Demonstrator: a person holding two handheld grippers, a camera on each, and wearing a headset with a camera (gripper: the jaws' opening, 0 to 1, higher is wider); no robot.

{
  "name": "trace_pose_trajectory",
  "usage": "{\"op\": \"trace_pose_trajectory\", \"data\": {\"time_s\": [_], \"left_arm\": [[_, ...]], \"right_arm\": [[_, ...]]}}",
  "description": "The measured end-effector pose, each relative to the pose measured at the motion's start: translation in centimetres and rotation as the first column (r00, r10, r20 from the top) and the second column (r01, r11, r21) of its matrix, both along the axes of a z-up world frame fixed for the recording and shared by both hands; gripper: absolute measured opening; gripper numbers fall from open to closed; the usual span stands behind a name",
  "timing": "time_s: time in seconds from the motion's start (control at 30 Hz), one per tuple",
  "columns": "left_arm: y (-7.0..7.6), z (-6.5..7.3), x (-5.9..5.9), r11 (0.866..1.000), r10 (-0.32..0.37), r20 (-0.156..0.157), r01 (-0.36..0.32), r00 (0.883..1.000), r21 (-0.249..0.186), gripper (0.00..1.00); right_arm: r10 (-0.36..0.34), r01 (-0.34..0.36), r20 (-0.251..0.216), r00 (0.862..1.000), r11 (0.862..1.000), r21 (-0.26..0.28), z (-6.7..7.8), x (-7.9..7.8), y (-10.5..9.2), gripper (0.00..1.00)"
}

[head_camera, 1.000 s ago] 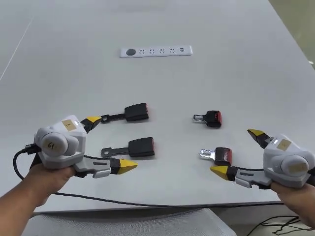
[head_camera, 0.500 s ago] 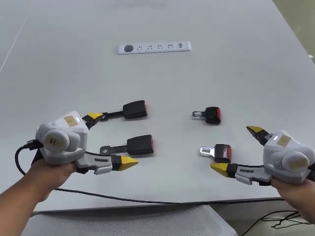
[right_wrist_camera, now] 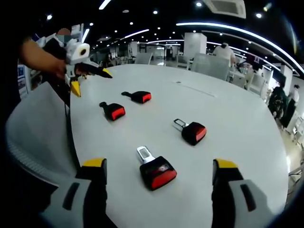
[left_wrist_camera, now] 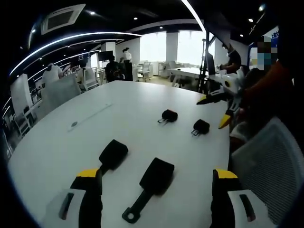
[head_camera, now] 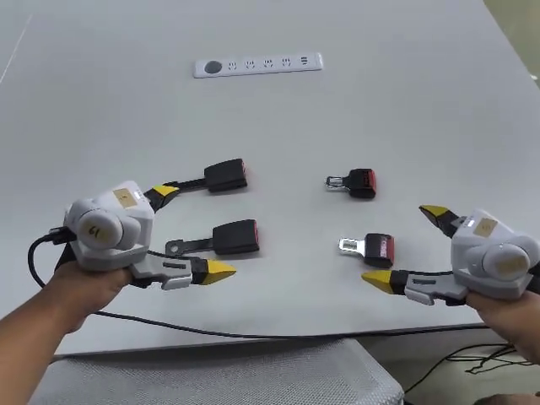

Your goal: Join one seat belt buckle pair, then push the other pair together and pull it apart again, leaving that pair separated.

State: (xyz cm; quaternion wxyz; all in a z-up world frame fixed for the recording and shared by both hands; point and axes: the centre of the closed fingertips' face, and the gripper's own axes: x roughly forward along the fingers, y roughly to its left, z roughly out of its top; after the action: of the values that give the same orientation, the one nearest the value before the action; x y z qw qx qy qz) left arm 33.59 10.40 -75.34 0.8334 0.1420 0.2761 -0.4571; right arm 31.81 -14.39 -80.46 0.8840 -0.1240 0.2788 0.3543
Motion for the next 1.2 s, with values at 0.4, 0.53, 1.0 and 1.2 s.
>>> {"op": "trace_pose_trajectory", "data": {"time_s": [0.4, 0.53, 1.0, 1.2], "left_arm": [[-0.4, -1.8, -0.1, 0.997, -0.061, -0.024, 0.062, 0.998, 0.055, 0.93], [-0.5, -2.6, 0.1, 0.994, -0.077, -0.034, 0.08, 0.996, 0.076, 0.89], [-1.1, -6.2, 0.4, 0.962, -0.181, -0.08, 0.193, 0.98, 0.191, 0.77], [-1.6, -7.2, 0.7, 0.952, -0.205, -0.092, 0.22, 0.974, 0.214, 0.74]], "right_arm": [[0.049, -0.05, -0.04, 0.998, 0.999, -0.011, -0.9, -0.5, 0.4, 0.88], [0.075, -0.076, -0.051, 0.996, 0.997, -0.017, -1.1, -0.7, 0.6, 0.85], [0.177, -0.182, -0.121, 0.977, 0.983, -0.033, -2.6, -0.9, 0.8, 0.77], [0.211, -0.219, -0.147, 0.966, 0.975, -0.045, -3.4, -1.0, 0.8, 0.72]]}}
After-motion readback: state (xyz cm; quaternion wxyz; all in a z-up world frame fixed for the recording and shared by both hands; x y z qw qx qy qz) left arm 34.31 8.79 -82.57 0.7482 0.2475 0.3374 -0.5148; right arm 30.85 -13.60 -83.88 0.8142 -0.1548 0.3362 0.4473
